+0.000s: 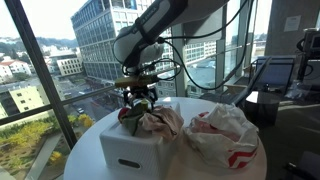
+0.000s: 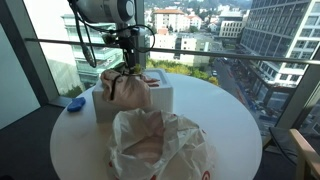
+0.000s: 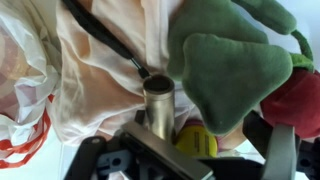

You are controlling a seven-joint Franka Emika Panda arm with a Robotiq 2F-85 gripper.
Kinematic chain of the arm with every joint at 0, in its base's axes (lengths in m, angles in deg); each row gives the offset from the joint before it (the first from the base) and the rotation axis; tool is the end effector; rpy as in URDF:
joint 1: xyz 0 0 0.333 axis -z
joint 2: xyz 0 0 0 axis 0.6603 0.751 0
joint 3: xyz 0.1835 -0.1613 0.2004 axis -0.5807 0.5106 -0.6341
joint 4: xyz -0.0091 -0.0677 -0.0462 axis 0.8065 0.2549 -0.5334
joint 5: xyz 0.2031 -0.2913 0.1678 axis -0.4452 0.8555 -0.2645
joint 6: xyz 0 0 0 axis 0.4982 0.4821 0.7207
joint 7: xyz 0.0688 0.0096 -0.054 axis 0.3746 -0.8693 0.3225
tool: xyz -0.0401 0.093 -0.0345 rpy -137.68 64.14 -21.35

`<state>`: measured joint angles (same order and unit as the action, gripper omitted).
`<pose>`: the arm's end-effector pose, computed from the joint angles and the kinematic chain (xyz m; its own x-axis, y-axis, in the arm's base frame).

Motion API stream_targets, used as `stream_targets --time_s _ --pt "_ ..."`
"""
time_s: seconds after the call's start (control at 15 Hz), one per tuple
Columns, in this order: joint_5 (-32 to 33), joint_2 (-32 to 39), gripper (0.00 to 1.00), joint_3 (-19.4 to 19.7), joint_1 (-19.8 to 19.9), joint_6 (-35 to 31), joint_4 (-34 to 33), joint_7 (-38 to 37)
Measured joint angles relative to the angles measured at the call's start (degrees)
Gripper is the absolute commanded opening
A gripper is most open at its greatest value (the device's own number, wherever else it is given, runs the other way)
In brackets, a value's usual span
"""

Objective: Remove the objects from the plastic bag and put them on the white basket

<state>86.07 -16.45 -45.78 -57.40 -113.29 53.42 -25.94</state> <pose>0.6796 0.2152 0.3351 0.7914 -0.6099 0.0417 -0.6108 -0.7916 0.0136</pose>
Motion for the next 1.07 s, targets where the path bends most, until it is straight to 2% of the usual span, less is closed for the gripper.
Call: stream_targets --time_s 0.27,0.47,0.73,1.07 --pt "2.4 -5.3 1.00 1.0 -2.1 0.1 3.0 -3.5" --pt "2.4 -11.1 1.00 1.9 -1.6 0.1 9.4 -7.6" --pt "0.4 -19.3 1.00 2.9 2.5 -0.5 21.2 -12.6" --pt "-6.6 -29.0 1.00 3.7 9.6 -4.6 37.5 -13.6"
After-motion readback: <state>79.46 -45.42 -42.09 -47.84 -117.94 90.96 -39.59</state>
